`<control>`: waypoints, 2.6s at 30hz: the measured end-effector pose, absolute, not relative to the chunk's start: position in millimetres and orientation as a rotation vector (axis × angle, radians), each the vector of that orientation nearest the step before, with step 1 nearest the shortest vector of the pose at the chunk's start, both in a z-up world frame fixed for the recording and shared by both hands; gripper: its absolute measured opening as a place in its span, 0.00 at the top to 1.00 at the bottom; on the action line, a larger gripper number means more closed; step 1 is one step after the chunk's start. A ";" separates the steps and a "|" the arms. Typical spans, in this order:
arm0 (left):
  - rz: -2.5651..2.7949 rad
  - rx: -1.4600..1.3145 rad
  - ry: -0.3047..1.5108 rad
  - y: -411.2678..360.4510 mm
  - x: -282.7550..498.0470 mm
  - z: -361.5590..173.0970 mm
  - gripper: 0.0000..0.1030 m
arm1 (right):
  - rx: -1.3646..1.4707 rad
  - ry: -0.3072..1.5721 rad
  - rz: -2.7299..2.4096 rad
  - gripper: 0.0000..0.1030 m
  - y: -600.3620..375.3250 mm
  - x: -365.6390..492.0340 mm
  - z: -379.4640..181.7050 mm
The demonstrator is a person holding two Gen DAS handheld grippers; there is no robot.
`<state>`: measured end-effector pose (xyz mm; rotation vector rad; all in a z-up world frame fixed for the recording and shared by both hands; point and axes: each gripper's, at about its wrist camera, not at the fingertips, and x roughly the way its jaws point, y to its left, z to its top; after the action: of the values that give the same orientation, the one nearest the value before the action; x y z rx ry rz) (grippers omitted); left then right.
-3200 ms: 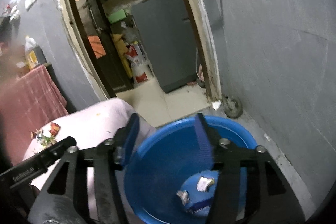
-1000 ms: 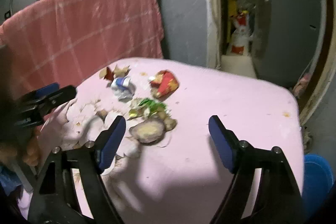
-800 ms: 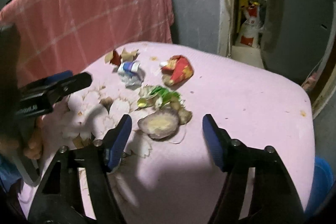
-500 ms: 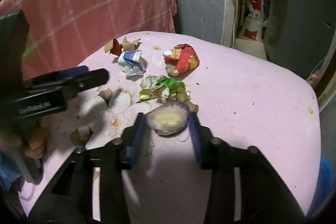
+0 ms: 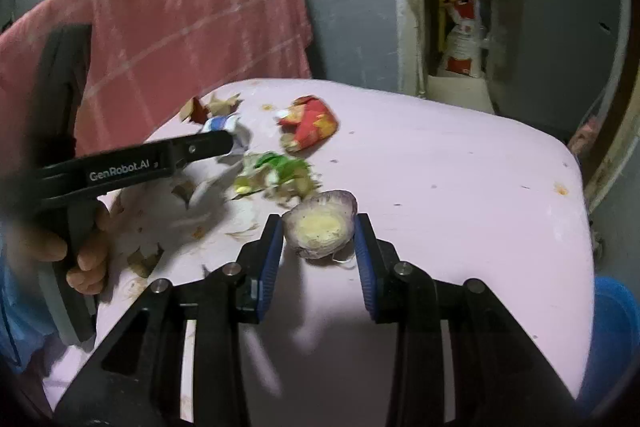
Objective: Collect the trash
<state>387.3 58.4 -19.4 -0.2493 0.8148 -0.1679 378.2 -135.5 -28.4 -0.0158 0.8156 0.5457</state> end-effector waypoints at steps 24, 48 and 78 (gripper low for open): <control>-0.210 -0.202 0.681 33.6 338.4 5.4 0.91 | 0.028 0.600 0.525 0.66 -163.2 343.5 -3.9; -0.261 -0.152 0.557 -32.2 280.7 22.8 0.91 | 0.112 0.573 0.502 0.66 -217.4 316.3 2.3; -0.243 -0.181 0.617 -17.5 278.3 16.8 0.91 | 0.029 0.683 0.491 0.99 -201.9 316.0 -17.7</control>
<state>278.3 -17.5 16.8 -0.1815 0.6175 -0.2426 316.0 -201.9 -17.7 0.0294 0.6826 0.4907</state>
